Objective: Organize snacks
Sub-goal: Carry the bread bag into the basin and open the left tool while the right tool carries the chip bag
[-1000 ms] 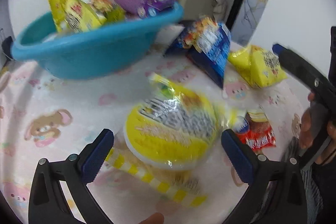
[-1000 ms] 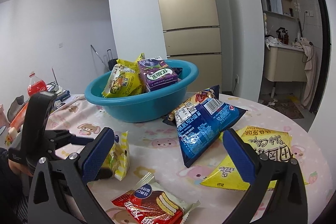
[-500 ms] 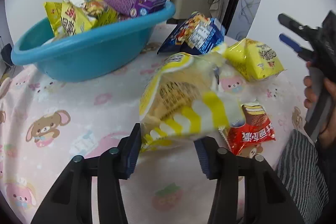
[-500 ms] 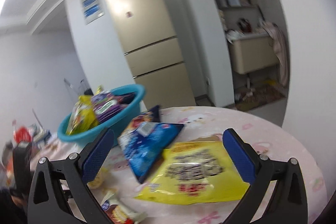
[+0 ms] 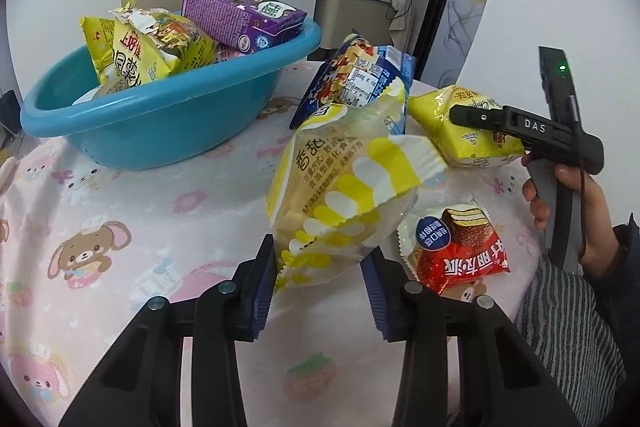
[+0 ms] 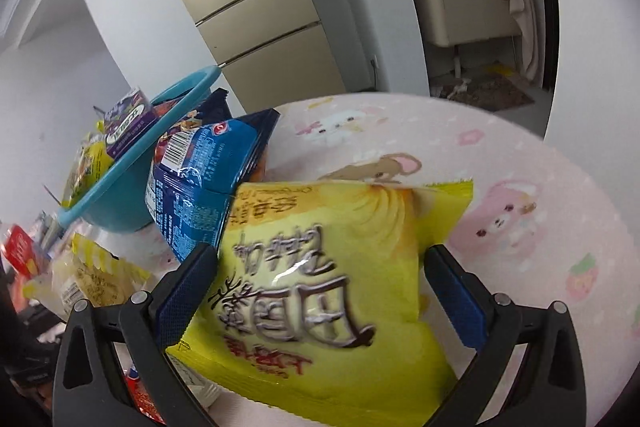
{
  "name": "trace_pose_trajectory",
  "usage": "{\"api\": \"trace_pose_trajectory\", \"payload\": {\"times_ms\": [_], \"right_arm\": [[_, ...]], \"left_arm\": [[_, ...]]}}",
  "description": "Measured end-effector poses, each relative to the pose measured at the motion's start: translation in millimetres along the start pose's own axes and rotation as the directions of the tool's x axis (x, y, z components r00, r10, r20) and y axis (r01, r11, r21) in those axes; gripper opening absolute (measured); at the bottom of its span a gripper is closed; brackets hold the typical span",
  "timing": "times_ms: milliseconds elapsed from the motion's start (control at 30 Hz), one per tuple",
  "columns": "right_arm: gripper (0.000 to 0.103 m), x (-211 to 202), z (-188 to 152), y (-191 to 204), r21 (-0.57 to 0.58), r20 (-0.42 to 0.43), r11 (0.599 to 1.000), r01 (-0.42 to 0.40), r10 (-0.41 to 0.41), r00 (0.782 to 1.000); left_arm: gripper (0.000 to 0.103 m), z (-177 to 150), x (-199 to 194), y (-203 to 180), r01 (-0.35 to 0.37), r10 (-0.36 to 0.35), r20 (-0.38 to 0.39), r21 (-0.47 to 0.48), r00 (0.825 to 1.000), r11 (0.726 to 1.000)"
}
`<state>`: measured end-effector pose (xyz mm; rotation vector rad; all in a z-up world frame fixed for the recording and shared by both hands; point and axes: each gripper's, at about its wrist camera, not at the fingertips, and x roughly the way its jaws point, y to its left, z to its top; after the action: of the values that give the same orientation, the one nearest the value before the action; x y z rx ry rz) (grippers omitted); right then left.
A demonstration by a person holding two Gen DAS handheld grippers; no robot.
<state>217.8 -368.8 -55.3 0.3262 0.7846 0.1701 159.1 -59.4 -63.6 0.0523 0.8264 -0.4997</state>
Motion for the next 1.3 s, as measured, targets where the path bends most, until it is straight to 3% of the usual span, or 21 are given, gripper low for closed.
{"api": "trace_pose_trajectory", "payload": {"times_ms": [133, 267, 400, 633, 767, 833, 933, 967, 1033, 1133, 1200, 1267, 1300], "right_arm": [[0.103, 1.0, -2.4, -6.0, 0.037, -0.018, 0.999, -0.023, 0.024, 1.000], [0.082, -8.1, -2.6, 2.2, -0.012, 0.026, 1.000, -0.014, 0.015, 1.000], [0.075, -22.6, -3.8, 11.4, -0.075, 0.080, 0.996, 0.047, -0.041, 0.996], [0.075, -54.6, 1.1, 28.8, -0.138, 0.234, 0.983, 0.124, -0.089, 0.968], [0.075, -64.7, 1.9, 37.0, -0.160, 0.298, 0.973, 0.166, -0.112, 0.948], [0.075, -66.9, 0.6, 42.5, -0.178, 0.323, 0.964, 0.198, -0.133, 0.937], [0.075, -66.3, 0.6, 48.9, -0.198, 0.335, 0.959, 0.202, -0.128, 0.934], [0.075, -65.4, -0.2, 50.0, -0.205, 0.333, 0.957, 0.207, -0.131, 0.934], [0.075, -62.4, -1.2, 52.1, -0.215, 0.324, 0.954, 0.207, -0.130, 0.937], [0.075, -63.1, -2.4, 53.1, -0.224, 0.326, 0.951, 0.213, -0.133, 0.936], [0.076, -65.6, -4.0, 52.4, -0.215, 0.339, 0.952, 0.217, -0.136, 0.931], [0.076, -69.4, -4.1, 46.2, -0.191, 0.344, 0.960, 0.205, -0.130, 0.930], [0.076, -68.8, -3.7, 43.6, -0.180, 0.338, 0.965, 0.193, -0.124, 0.933]], "left_arm": [[0.043, 1.2, -0.1, -2.5, -0.007, 0.007, 0.005, 0.008, 1.000, 1.000], [0.043, 2.9, -7.3, -3.0, -0.020, 0.020, 0.033, 0.007, 0.999, 1.000], [0.043, 4.4, -19.0, -6.5, -0.007, 0.006, 0.075, 0.015, 0.997, 1.000], [0.043, 13.6, -40.7, -26.0, 0.037, -0.039, 0.106, 0.026, 0.994, 0.999], [0.043, 24.2, -69.9, -30.9, 0.134, -0.128, 0.205, -0.017, 0.970, 0.991], [0.043, 33.2, -77.5, -31.6, 0.135, -0.123, 0.215, -0.044, 0.969, 0.990], [0.043, 56.1, -99.0, -26.3, 0.016, 0.010, 0.279, -0.091, 0.960, 0.996], [0.043, 65.5, -110.1, -22.8, -0.076, 0.113, 0.327, -0.124, 0.938, 0.989], [0.043, 79.1, -122.3, -12.5, -0.150, 0.212, 0.369, -0.189, 0.905, 0.970], [0.043, 100.5, -134.3, 16.8, -0.149, 0.268, 0.401, -0.304, 0.876, 0.941], [0.043, 109.0, -137.4, 42.7, -0.142, 0.315, 0.418, -0.395, 0.852, 0.908], [0.043, 116.0, -127.6, 62.9, -0.188, 0.365, 0.385, -0.425, 0.847, 0.885], [0.043, 117.8, -115.1, 77.6, -0.216, 0.392, 0.341, -0.453, 0.854, 0.865]]}}
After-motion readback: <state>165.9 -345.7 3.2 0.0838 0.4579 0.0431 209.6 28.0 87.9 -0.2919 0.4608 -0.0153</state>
